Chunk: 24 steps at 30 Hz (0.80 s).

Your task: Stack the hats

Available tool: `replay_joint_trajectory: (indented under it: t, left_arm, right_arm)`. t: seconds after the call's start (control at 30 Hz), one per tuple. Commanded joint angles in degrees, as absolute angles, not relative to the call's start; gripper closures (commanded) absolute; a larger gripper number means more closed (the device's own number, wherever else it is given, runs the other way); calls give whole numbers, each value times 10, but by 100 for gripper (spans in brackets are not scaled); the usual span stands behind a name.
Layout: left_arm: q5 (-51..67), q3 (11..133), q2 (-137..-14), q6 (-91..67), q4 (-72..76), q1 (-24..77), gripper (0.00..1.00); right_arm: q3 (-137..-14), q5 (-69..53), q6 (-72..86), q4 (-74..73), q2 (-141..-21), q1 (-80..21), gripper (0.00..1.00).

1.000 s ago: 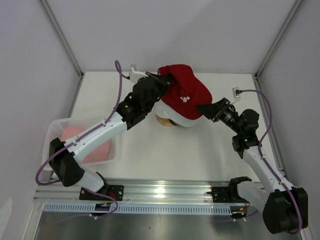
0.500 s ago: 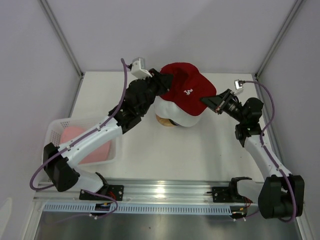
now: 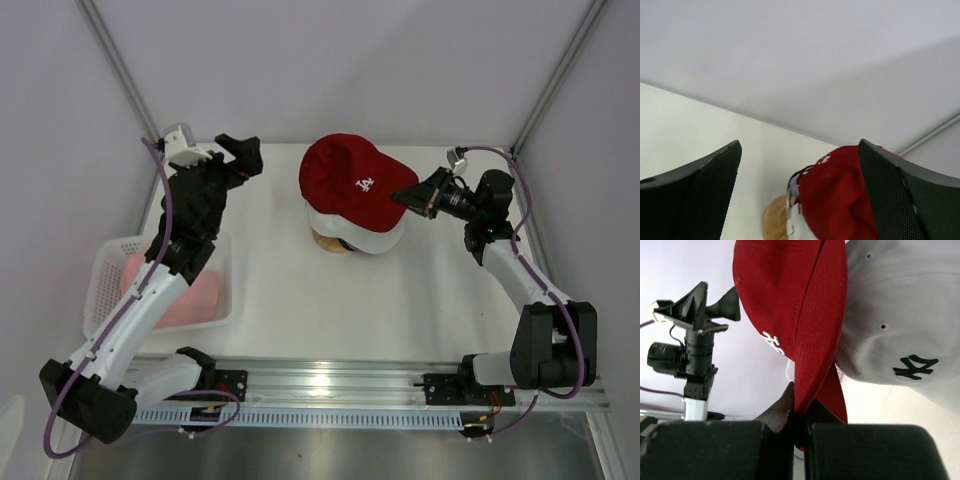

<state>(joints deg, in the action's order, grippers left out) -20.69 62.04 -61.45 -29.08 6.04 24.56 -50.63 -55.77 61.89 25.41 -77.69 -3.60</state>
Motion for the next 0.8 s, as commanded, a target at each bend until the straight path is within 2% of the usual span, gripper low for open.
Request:
replay_joint_trajectory:
  t: [0.0,0.2,0.4,0.67,0.77]
  left_arm:
    - [-172,587,-624,-302,62,217,0]
    - [-79,560,-676,-329,70,174,9]
    - [-44,586,-752,-330,78,174,10]
    - [138,631,-838,-290,106,174,16]
    - [176,643,-864,-279,108,174,25]
  right_arm:
    - [-537,-590,534,185,-784,-28,98]
    - [-530,-629,490,178,-841,-5,95]
    - [-519,-642,468,210,-881,11,95]
    - [-516,-656,470,259,-948,38,92]
    - [-512,-669,485,290,-966,52,92]
